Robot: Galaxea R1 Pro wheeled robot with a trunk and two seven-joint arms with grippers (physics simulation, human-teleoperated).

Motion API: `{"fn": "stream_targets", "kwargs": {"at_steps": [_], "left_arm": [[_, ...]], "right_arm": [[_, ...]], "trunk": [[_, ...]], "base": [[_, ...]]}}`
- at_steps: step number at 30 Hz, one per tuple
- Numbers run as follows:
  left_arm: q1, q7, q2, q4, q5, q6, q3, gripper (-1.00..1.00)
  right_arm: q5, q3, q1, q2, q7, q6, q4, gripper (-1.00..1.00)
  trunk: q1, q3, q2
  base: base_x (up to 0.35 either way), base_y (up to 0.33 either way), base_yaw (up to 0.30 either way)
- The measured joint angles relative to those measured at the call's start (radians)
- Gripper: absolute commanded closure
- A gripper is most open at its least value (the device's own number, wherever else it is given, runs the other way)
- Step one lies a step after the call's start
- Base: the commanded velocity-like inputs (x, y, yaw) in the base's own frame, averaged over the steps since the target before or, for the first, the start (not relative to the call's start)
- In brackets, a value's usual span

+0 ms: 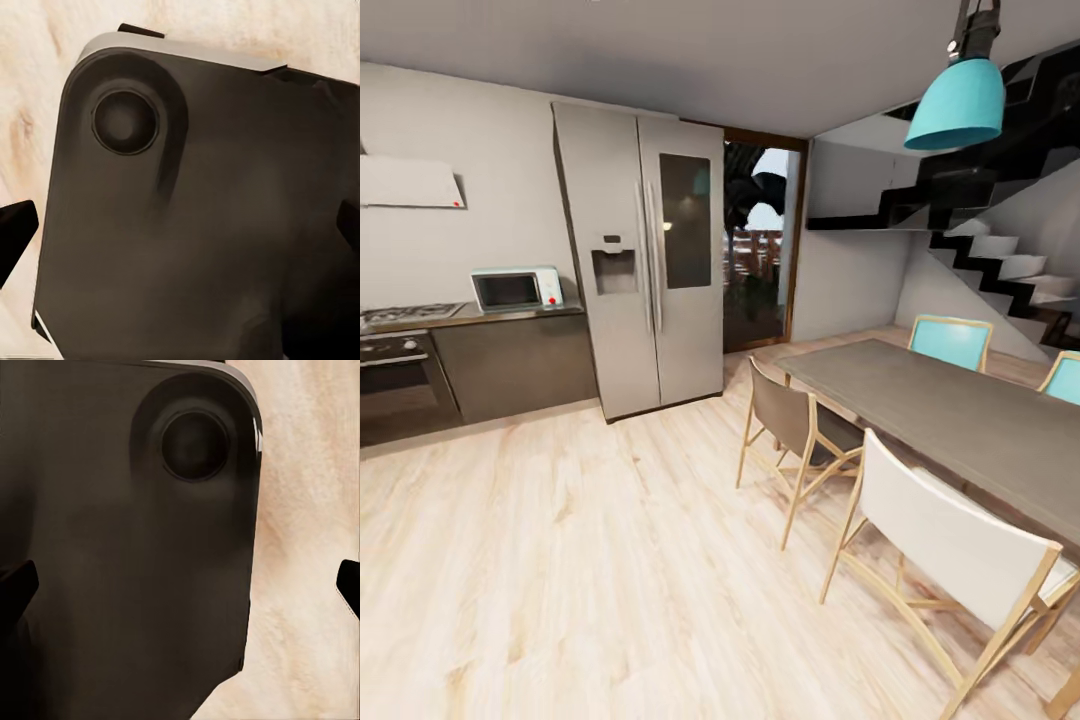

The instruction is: In the kitchen, take the popcorn bag from the countertop, put it into the microwave, and heat it until the popcorn is cooked so the cooked popcorn ends up inside the bag.

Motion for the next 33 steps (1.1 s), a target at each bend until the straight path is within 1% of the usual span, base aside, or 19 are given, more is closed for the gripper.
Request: {"fn": "stream_targets", "kwargs": {"at_steps": [33], "left_arm": [[0.0, 0.0, 0.001, 0.0, 0.007, 0.001, 0.004, -1.0]], "right_arm": [[0.0, 0.0, 0.0, 0.0, 0.0, 0.001, 0.0, -1.0]], "trunk": [[0.0, 0.0, 0.0]], "base": [[0.0, 0.0, 0.3]]}}
